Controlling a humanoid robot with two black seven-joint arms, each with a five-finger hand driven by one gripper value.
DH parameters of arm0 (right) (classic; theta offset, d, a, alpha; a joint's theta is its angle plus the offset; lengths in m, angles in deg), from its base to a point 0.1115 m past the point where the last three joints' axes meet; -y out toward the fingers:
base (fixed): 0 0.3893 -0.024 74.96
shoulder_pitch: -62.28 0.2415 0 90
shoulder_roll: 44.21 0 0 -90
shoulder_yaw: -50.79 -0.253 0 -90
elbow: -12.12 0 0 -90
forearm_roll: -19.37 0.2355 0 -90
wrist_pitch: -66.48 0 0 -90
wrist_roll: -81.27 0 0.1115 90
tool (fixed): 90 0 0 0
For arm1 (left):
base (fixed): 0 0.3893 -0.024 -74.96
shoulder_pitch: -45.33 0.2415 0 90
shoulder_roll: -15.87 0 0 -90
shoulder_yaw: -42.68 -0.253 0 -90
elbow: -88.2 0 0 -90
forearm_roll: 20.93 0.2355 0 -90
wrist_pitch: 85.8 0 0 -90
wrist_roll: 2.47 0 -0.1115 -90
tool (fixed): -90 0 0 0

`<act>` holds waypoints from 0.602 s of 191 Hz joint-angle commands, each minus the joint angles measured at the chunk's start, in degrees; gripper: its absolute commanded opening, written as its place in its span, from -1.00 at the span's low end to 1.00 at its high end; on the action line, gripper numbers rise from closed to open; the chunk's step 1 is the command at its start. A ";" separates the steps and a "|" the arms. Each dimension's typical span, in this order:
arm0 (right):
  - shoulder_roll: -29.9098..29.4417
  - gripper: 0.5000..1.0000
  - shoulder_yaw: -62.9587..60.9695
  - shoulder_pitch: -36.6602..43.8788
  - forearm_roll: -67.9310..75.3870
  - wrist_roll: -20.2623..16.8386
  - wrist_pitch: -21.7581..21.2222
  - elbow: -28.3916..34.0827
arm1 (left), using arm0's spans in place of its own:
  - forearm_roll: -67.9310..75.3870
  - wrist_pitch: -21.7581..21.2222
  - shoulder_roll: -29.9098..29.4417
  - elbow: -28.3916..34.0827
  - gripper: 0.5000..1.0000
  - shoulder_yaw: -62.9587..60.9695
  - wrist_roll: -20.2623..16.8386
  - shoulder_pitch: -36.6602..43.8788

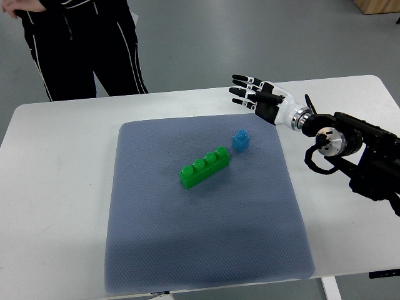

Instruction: Stack blue block on green block with right hand

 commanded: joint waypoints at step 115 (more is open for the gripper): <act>0.09 0.70 0.09 0.94 -0.31 0.09 -0.34 0.00 | 0.00 -0.01 0.00 0.57 1.00 -0.01 0.33 -0.26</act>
